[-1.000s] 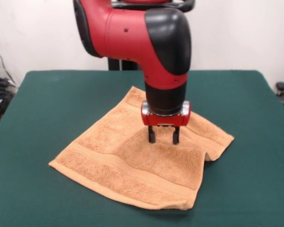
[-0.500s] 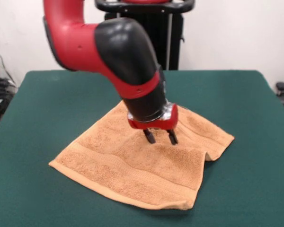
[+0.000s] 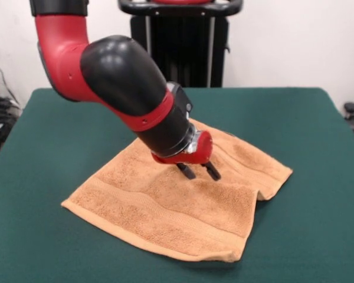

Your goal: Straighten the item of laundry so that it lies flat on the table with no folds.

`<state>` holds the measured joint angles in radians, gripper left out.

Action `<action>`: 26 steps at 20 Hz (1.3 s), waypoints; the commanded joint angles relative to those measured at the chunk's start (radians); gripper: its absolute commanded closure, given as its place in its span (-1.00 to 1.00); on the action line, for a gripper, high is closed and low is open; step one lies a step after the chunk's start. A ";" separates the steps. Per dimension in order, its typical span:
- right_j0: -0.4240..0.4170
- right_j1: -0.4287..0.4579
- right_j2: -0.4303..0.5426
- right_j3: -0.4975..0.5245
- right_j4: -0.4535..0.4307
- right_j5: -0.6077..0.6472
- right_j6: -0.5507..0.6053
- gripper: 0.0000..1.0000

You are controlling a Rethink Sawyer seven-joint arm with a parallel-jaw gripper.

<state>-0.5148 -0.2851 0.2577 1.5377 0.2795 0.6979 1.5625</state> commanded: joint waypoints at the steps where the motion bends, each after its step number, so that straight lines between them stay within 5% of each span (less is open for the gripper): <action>1: 0.028 0.172 0.200 0.191 0.025 0.111 0.017 -1.00; 9: -0.034 0.222 0.274 0.219 0.032 0.098 -0.014 -1.00; 16: -0.145 0.351 0.407 0.251 0.045 0.025 -0.092 -1.00; 22: -0.119 0.304 0.374 0.241 -0.017 0.012 0.001 -1.00; 26: -0.048 0.179 0.283 0.255 -0.100 -0.119 0.085 -1.00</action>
<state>-0.7057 -0.1390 0.5300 1.6380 0.2778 0.6924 1.5625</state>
